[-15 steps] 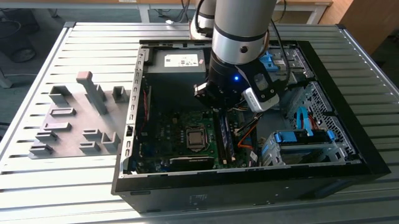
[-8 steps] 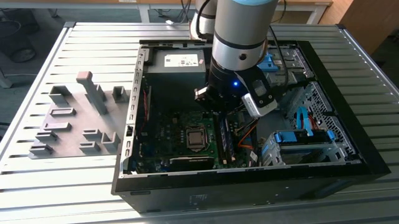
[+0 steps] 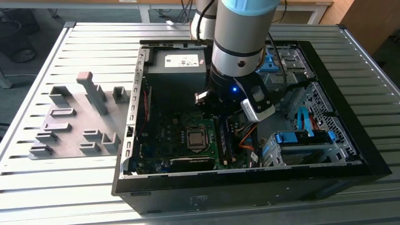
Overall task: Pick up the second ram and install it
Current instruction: 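Insert the second ram into the second slot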
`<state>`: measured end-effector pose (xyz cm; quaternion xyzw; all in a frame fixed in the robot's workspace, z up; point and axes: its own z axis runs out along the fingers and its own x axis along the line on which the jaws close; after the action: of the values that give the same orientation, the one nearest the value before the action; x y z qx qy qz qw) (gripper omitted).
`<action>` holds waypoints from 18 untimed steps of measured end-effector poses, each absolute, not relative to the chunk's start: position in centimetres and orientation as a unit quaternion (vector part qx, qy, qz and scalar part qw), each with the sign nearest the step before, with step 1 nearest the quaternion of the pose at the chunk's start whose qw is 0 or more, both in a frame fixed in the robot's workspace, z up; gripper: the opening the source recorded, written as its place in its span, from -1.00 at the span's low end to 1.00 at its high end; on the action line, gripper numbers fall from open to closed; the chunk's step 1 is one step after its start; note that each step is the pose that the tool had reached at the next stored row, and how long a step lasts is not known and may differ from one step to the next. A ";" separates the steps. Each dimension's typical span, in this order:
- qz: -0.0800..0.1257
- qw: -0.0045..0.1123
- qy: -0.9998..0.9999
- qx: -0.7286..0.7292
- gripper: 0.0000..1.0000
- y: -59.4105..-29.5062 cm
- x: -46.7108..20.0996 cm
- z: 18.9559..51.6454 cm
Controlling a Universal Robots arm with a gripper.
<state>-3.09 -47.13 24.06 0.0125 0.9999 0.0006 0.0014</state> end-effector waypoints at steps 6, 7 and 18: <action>0.001 0.001 1.000 0.024 -0.73 -47.3 -3.1 23.4; 0.001 0.001 1.000 0.024 -0.73 -47.3 -3.1 23.3; 0.001 0.001 1.000 0.023 -0.73 -47.3 -3.1 23.1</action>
<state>-3.06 -47.28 23.09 0.0231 0.9997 0.0006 0.0014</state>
